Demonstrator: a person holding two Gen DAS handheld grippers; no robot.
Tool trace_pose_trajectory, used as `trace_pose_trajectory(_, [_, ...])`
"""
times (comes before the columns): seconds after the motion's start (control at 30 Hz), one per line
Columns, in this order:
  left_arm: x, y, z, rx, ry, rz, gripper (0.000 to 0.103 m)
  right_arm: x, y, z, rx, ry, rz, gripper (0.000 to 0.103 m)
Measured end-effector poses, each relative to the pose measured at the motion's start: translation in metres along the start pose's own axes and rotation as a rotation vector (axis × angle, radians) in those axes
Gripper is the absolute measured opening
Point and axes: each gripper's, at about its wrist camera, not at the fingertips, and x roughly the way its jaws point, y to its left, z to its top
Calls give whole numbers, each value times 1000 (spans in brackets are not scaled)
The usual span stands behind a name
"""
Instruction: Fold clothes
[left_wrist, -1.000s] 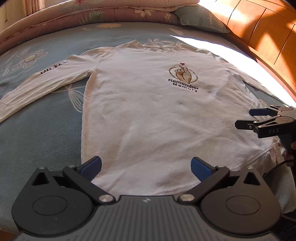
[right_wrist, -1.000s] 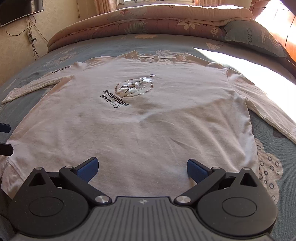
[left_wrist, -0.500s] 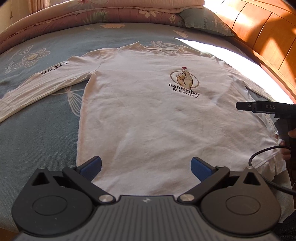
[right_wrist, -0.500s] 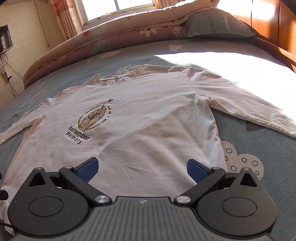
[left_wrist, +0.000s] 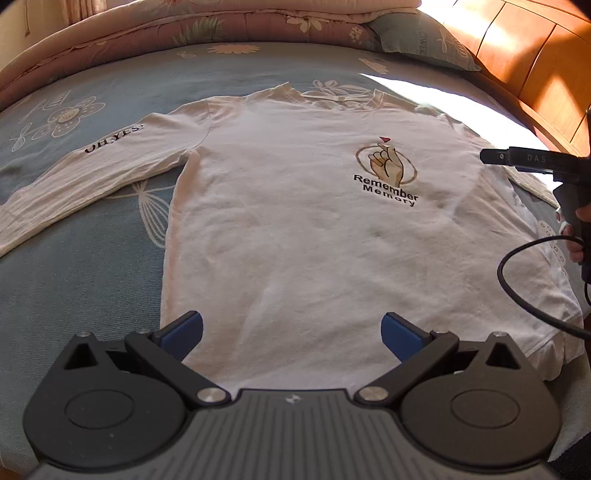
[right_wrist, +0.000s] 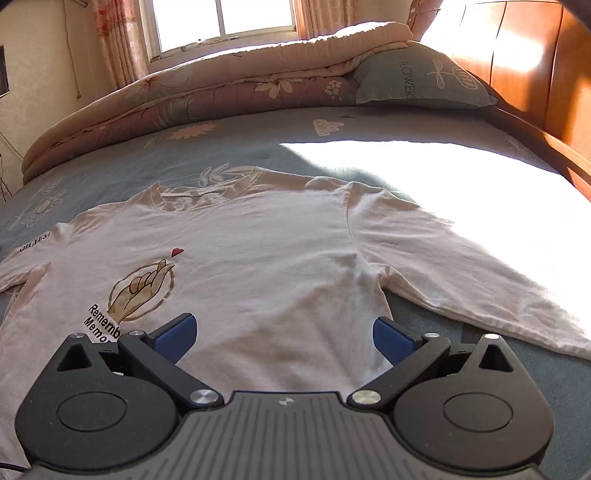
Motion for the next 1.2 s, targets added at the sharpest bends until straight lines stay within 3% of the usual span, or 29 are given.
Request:
trace_pose_trajectory(0.1, [-1, 1, -1, -4, 12, 12, 102, 39, -5, 35, -19, -26, -24, 103])
trace_pose_trajectory(0.27, [0, -1, -4, -4, 22, 15, 102, 82, -36, 45, 101, 65, -30, 103])
trace_pose_trajectory(0.33, [3, -2, -3, -2, 26, 7, 102, 74, -50, 23, 175, 97, 47, 103])
trace_pose_trajectory(0.4, [7, -4, -2, 1, 30, -1, 102, 51, -52, 6, 161, 67, 64, 103])
trace_pose_trajectory(0.47, [11, -6, 0, 9, 31, -8, 102, 36, -58, 0, 180, 94, 74, 103])
trace_pose_trajectory(0.6, [10, -11, 3, 12, 19, -12, 102, 16, -63, 9, 208, 38, 18, 103])
trace_pose_trajectory(0.7, [4, -7, 2, -11, 4, -13, 102, 7, -51, 18, 255, 36, 95, 103])
trace_pose_trajectory(0.8, [-2, 1, 3, -36, -10, -19, 102, 2, -12, 12, 158, 82, 199, 103])
trace_pose_trajectory(0.9, [-6, 15, 10, -43, -35, -25, 102, -7, 31, -10, 18, 121, 243, 103])
trace_pose_trajectory(1.07, [3, 35, 42, -39, -94, -47, 102, -2, 50, -48, -74, 212, 191, 103])
trace_pose_trajectory(1.2, [31, 38, 78, -10, -130, -88, 102, -3, 58, -62, -151, 182, 150, 103])
